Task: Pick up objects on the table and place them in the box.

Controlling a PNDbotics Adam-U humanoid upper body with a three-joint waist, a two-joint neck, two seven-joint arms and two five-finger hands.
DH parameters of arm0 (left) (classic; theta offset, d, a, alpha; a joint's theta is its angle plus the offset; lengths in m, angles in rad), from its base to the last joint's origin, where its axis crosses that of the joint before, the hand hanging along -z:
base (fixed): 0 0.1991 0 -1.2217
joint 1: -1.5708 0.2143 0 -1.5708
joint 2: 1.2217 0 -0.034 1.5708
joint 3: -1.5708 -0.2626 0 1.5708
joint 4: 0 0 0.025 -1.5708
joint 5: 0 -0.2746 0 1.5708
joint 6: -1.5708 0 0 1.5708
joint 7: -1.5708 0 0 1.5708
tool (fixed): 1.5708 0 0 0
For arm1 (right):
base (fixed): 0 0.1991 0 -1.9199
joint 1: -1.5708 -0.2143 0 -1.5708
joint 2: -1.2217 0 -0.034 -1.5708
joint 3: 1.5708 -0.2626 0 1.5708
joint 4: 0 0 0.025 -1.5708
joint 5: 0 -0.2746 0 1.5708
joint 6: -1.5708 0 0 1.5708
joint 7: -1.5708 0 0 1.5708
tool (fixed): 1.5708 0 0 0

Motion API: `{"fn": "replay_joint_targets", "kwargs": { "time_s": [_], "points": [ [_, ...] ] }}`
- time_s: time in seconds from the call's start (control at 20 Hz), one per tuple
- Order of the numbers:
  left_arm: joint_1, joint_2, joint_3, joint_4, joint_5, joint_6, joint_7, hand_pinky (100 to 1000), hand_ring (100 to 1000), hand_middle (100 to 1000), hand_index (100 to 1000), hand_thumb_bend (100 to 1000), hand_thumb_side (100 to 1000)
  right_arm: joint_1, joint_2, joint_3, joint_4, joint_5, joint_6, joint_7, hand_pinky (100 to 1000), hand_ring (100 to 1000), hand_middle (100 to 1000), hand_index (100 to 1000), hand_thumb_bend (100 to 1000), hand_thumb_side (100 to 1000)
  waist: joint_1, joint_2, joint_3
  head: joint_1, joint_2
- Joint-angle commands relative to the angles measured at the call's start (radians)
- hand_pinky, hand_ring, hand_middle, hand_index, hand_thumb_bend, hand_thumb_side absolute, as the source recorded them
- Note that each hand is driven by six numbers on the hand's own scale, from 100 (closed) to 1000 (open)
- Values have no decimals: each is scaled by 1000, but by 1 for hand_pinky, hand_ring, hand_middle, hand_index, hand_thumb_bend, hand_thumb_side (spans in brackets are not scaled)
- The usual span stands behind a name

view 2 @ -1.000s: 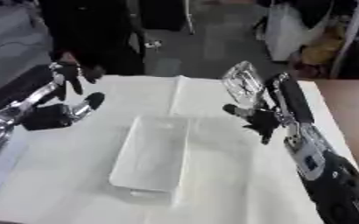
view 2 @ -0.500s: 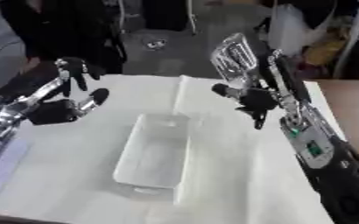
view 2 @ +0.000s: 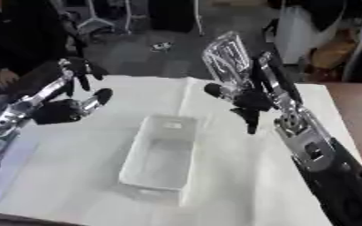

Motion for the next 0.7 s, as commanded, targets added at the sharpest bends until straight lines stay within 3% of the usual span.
{"fn": "replay_joint_targets", "kwargs": {
  "time_s": [0.05,0.25,0.7],
  "points": [
    [-17,20,14,-6,-5,1,6,334,557,671,827,224,1000,-35,3,12,-44,-66,11,34,100,100,100,322,882,617,1,-20,3,11,2],
    [-17,20,17,-4,-6,2,9,333,557,671,827,224,1000,-42,18,27,-57,-107,20,63,100,100,100,379,881,620,0,-20,7,15,3],
    [-12,21,23,-4,-6,5,14,331,555,669,827,224,1000,-57,62,39,-57,-139,25,88,100,100,100,392,878,622,0,-15,22,19,6]
  ]
}}
